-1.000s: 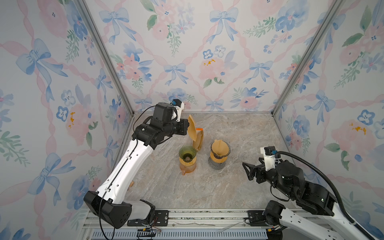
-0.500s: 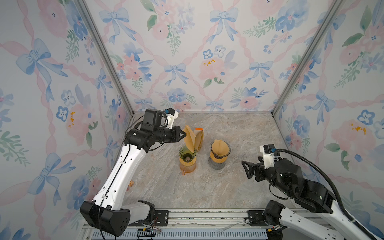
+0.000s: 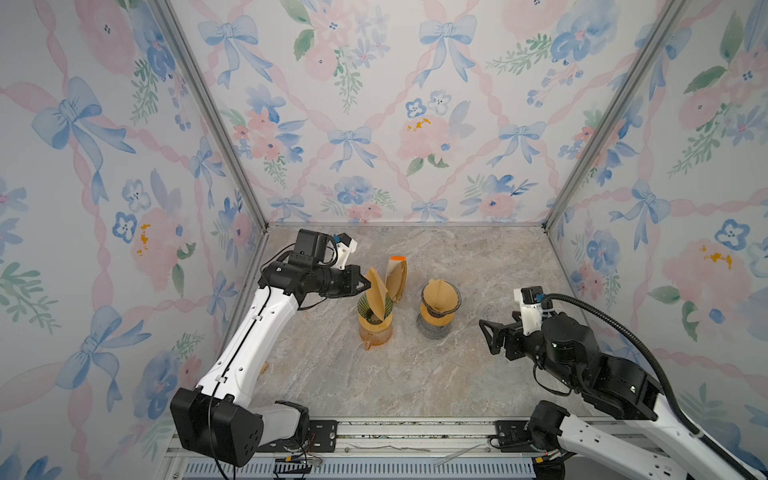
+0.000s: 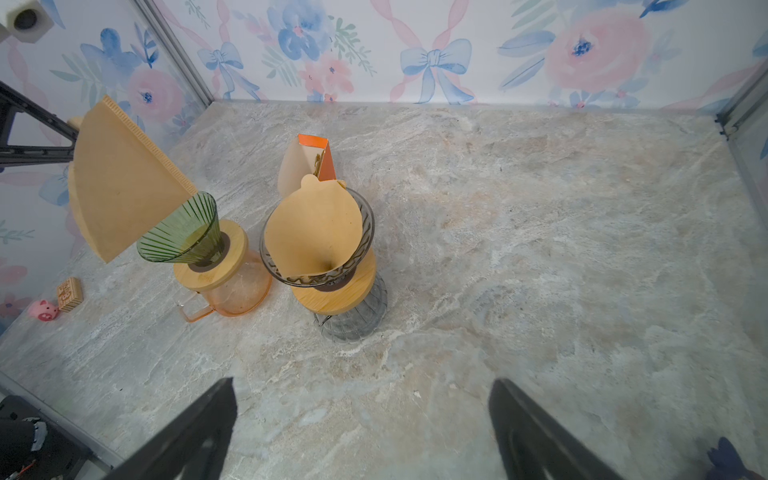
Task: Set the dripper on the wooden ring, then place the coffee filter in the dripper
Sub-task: 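Lift the paper filter and carry it over the green dripper with the left gripper, then lower the paper filter into the green dripper with the left gripper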
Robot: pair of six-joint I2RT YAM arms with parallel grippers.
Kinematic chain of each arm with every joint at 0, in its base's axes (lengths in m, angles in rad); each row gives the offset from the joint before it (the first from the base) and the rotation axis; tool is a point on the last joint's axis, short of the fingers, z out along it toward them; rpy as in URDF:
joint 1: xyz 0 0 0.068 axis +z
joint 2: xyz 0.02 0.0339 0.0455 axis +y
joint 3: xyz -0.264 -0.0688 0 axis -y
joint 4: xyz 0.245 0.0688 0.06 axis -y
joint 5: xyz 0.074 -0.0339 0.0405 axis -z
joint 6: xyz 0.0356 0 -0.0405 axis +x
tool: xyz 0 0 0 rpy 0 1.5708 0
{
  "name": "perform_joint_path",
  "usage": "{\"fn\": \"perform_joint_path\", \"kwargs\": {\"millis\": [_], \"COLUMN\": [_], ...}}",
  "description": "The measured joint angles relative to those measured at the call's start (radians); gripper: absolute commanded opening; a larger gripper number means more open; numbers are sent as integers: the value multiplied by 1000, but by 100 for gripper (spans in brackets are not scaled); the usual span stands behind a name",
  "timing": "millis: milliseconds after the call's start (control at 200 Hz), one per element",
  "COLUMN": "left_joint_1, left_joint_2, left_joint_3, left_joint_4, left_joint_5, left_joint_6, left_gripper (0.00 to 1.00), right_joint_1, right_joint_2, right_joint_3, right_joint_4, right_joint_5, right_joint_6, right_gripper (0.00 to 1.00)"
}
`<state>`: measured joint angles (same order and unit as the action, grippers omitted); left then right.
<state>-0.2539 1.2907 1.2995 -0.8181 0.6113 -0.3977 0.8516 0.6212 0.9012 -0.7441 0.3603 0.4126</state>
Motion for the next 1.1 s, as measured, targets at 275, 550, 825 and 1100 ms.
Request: {"fn": "perform_joint_path", "kwargs": {"millis": [275,550,825,1100], "left_joint_1": [30,32,32,32], "left_joint_2": [1,13,16,28], "left_joint_3": [-35,-48,-63,-73], "left_joint_4": [0,0,0,0], "left_joint_5": [-1,-4,-27,-39], "left_joint_6": [3,4,4,12], "left_gripper": [0,0,2,7], "right_joint_1": [0,0,0,0], "right_joint_2": [12,15,32,34], "right_joint_3": [0,0,0,0], "right_joint_4": [3,3,3,3], "right_joint_5": [-9,-8,-9,-12], "right_joint_6": [7,7,7,8], "right_gripper": [96,96,96,96]}}
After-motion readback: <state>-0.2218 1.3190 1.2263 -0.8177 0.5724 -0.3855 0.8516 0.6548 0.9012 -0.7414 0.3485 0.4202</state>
